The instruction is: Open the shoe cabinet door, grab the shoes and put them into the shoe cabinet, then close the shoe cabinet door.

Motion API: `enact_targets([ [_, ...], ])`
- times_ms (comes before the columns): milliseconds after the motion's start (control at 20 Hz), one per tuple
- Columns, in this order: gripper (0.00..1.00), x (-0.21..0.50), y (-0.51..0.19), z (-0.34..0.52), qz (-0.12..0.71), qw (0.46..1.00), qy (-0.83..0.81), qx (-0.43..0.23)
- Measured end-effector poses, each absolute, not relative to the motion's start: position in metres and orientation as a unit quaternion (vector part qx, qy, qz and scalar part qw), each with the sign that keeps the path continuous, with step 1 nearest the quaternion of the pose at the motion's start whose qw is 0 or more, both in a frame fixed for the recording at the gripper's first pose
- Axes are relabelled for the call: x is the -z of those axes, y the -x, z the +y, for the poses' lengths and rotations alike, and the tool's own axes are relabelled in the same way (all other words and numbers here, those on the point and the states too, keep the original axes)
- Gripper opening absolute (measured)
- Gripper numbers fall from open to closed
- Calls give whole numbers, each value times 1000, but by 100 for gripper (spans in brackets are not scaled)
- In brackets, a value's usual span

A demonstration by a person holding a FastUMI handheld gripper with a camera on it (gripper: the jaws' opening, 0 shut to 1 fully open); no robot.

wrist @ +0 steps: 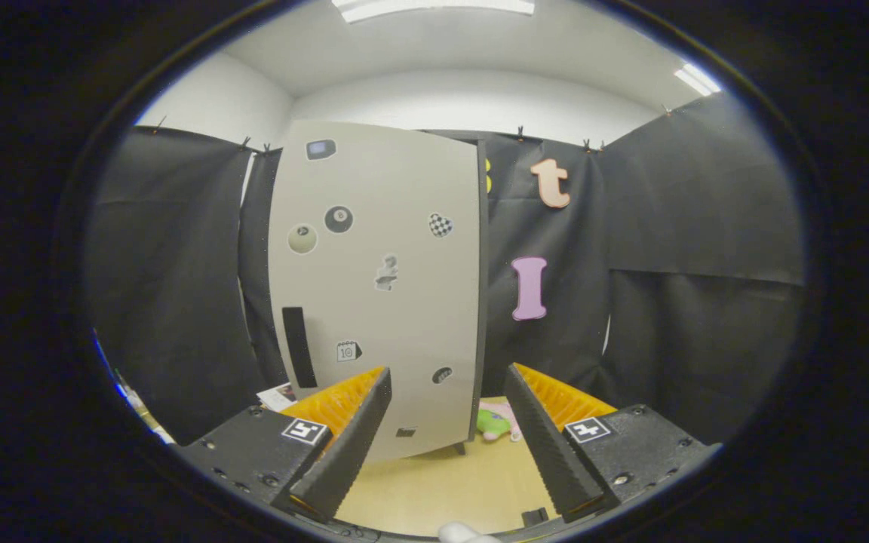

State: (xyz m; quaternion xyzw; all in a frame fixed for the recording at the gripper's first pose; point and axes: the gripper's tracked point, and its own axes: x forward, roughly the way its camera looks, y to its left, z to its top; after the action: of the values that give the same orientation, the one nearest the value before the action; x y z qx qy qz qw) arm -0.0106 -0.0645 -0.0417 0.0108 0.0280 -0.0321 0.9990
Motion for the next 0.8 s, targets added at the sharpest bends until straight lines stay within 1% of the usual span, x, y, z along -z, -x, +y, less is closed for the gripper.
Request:
enact_targets([
  [350,99,23,41,-92,19,997,-21,69],
  [800,99,16,56,-88,7,997,-21,70],
])
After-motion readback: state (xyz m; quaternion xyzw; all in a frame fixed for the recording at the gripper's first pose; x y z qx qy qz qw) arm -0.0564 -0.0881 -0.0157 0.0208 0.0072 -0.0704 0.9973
